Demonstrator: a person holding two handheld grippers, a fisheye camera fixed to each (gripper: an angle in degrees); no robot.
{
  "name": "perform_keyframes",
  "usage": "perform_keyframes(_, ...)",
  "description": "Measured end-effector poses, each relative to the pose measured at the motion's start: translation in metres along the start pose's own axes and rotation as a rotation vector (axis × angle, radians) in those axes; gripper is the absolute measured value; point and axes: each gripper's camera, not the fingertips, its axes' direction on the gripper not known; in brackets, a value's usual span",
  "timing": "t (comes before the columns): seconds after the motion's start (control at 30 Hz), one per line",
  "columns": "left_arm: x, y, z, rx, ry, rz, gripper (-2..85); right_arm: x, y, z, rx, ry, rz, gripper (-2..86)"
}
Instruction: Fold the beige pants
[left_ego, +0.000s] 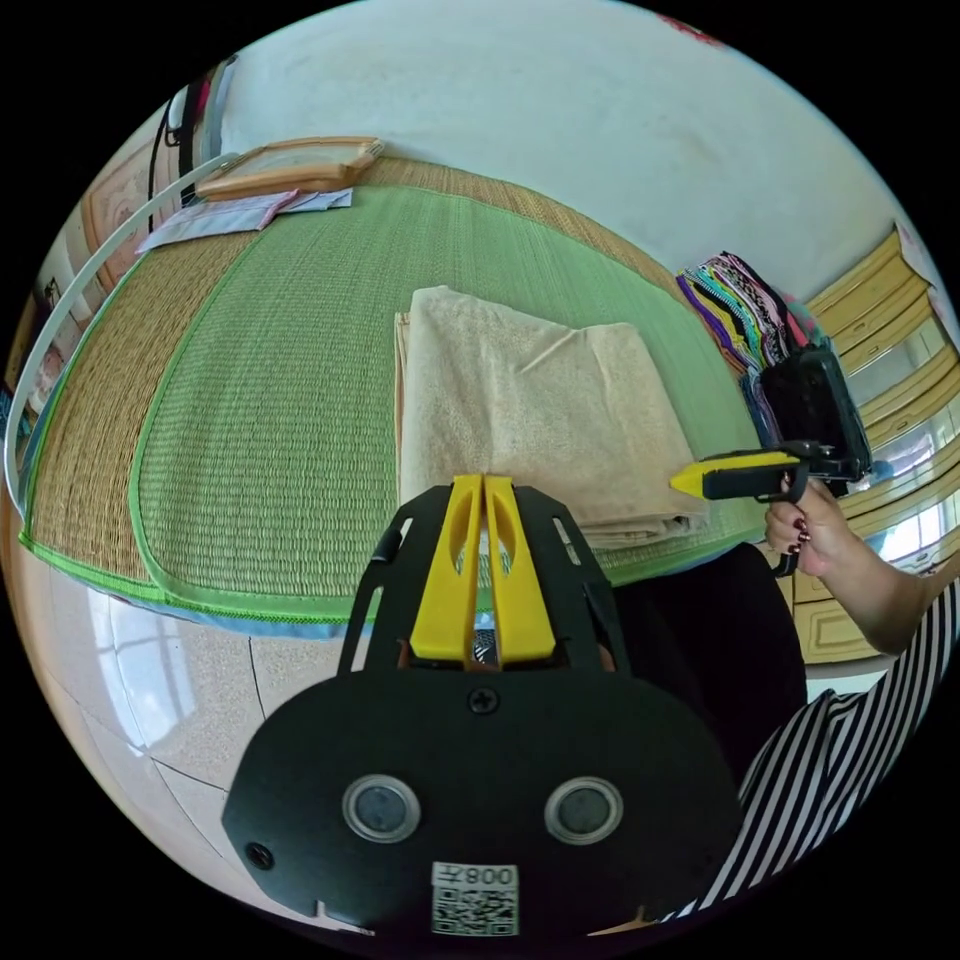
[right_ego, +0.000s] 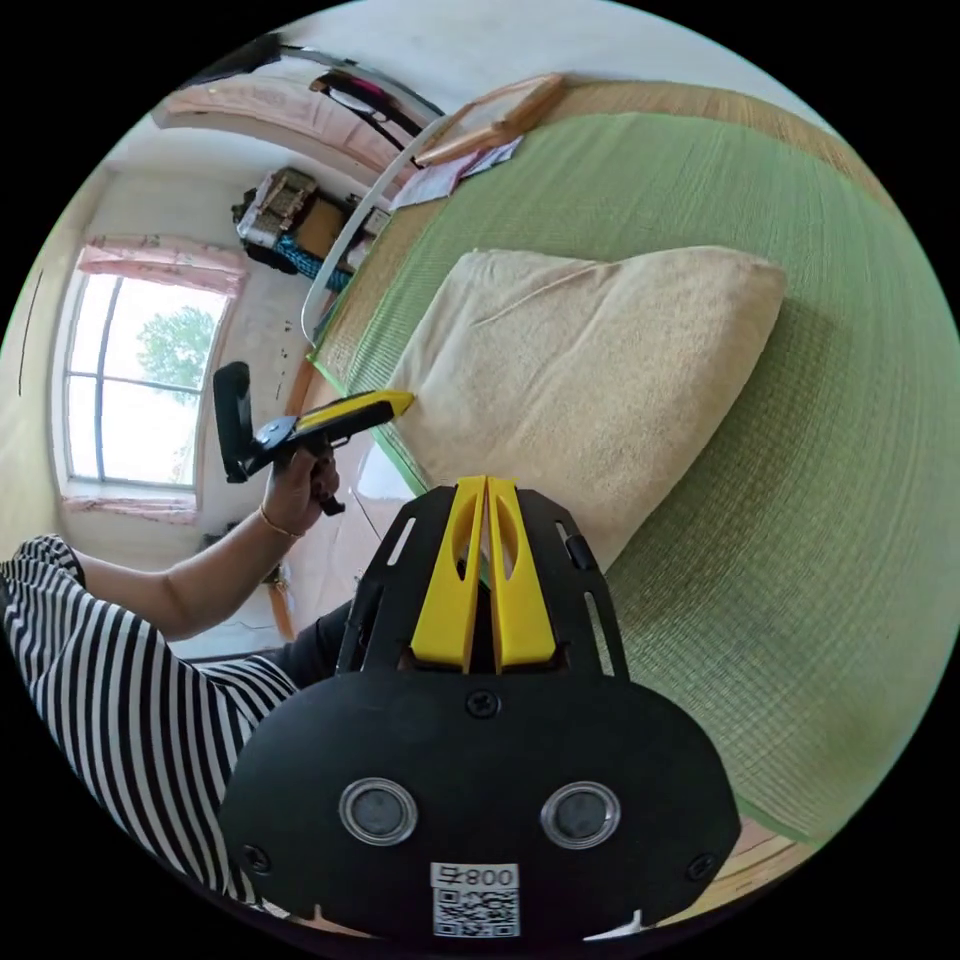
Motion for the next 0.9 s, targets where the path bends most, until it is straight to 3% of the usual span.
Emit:
perform_keyframes(0.17,0.01,-0.002,0.002,-0.007,-0.024,-0.007,0.1,0.033,0.034,0.01,0.006,-0.092,0.055,0.1)
perform_keyframes(0.33,0.017,-0.002,0.001,0.0,-0.047,-0.019,0.1,0.058,0.035,-0.027,0.136,-0.032,0.056,0.0)
perform_keyframes(0.47,0.014,-0.002,0.008,-0.002,-0.01,-0.059,0.2,0.12,0.012,-0.048,0.251,-0.003,0.178,0.0)
perform_keyframes(0.6,0.015,-0.003,0.012,-0.002,-0.019,-0.044,0.2,0.179,0.004,-0.018,0.175,-0.07,0.313,0.1)
perform_keyframes(0.73,0.01,-0.004,0.016,-0.001,0.012,-0.069,0.1,0.187,0.03,-0.015,0.224,-0.122,0.326,0.1)
perform_keyframes(0.9,0.003,-0.002,0.009,0.056,0.071,-0.103,0.1,0.148,0.091,-0.018,0.221,-0.226,0.18,0.0)
